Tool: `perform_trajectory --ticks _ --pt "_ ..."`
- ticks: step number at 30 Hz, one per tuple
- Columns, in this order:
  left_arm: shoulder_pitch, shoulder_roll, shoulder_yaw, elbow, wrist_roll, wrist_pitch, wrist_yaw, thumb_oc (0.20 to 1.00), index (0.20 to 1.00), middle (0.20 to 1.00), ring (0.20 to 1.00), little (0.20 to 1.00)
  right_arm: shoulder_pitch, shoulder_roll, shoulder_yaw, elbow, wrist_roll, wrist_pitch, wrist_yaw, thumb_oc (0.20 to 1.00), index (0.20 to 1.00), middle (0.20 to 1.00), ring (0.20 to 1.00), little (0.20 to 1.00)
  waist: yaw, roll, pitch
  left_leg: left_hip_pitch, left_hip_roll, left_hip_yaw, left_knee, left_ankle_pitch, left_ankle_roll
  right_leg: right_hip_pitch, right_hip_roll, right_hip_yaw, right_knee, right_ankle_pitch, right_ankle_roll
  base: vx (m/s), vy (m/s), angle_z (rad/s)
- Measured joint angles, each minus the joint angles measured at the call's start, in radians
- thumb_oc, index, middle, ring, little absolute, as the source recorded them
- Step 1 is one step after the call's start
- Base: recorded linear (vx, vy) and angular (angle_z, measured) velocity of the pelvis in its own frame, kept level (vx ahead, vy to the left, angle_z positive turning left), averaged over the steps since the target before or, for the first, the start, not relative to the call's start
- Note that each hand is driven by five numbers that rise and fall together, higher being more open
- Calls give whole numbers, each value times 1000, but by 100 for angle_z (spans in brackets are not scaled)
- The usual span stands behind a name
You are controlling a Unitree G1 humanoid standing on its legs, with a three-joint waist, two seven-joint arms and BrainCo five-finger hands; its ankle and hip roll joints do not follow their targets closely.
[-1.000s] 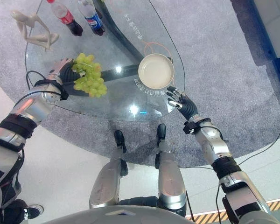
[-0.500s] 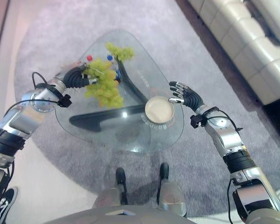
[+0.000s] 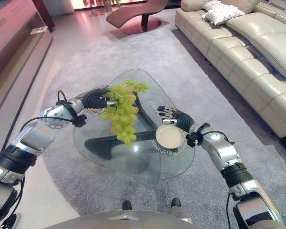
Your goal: Pick up fruits into the plate
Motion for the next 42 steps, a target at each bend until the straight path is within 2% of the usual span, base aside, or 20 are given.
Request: perform_trajectory --ticks 11,24,33,34,42 --pt "0 -83 -14 -52 -82 14 -14 200 200 200 200 200 5 101 74 -8 75 17 8 1000 1000 1000 1000 1000 -1 10 -28 -2 0 -10 0 8 8 2 -1 -6 0 0 0 -10 -5 2" --pt "0 -157 -33 -67 -144 56 -14 200 200 200 200 200 5 143 148 -13 127 36 13 1000 1000 1000 1000 1000 0 15 -50 -1 0 -19 0 8 9 9 -3 -12 0 -3 4 0 -1 2" --pt "0 -157 -35 -68 -149 75 -13 200 200 200 200 200 7 143 181 -45 172 48 17 1000 1000 1000 1000 1000 -1 15 -50 -1 0 -18 0 8 9 7 -5 -8 0 -5 6 1 0 0" --pt "0 -158 -35 -68 -148 75 -12 200 200 200 200 200 7 144 182 -51 174 50 19 200 200 200 200 200 -1 15 -50 -1 0 -17 0 8 9 7 -5 -7 0 -5 6 0 0 0" --pt "0 -159 -35 -67 -149 92 -2 200 200 200 200 200 10 162 185 -51 193 55 19 200 200 200 200 200 -1 15 -50 0 0 -17 0 10 11 7 -4 -6 0 -5 6 0 0 0"
